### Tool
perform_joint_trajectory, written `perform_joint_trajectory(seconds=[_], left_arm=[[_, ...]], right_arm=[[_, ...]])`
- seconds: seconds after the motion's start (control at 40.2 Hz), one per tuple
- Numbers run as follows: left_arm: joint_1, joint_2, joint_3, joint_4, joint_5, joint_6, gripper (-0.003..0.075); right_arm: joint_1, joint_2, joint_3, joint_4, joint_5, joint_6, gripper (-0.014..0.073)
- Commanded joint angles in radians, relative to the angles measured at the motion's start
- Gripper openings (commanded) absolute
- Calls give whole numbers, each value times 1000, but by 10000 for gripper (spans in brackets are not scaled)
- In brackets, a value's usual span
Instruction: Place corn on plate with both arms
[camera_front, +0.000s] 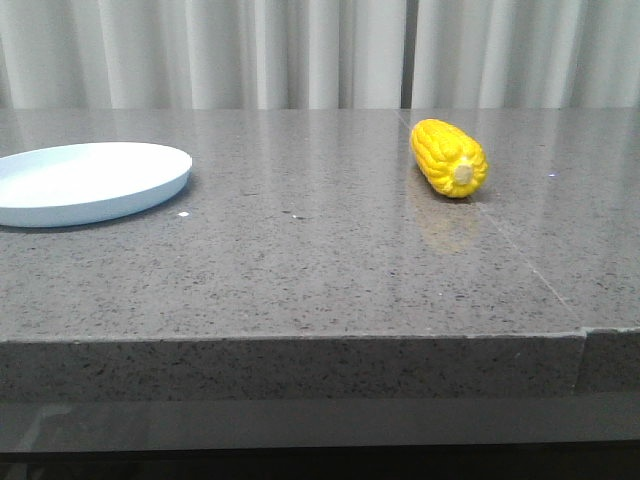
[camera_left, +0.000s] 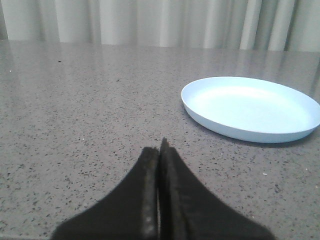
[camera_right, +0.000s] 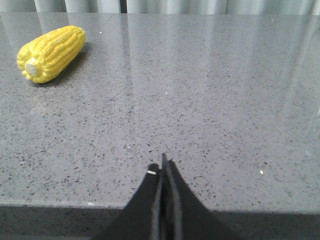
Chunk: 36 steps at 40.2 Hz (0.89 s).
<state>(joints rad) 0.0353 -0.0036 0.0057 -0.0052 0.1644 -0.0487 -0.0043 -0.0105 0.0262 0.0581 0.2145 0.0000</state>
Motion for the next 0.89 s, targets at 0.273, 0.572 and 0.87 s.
perform_joint_trajectory(seconds=[0.273, 0.572, 0.87], left_arm=[[-1, -19, 3, -7, -101, 1, -20], [-1, -19, 1, -7, -317, 1, -20], [-1, 4, -193, 29, -254, 1, -20]], right_arm=[[-7, -12, -15, -5, -83, -11, -69], [-7, -12, -38, -1, -152, -11, -69], [-7, 12, -296, -1, 21, -11, -69]])
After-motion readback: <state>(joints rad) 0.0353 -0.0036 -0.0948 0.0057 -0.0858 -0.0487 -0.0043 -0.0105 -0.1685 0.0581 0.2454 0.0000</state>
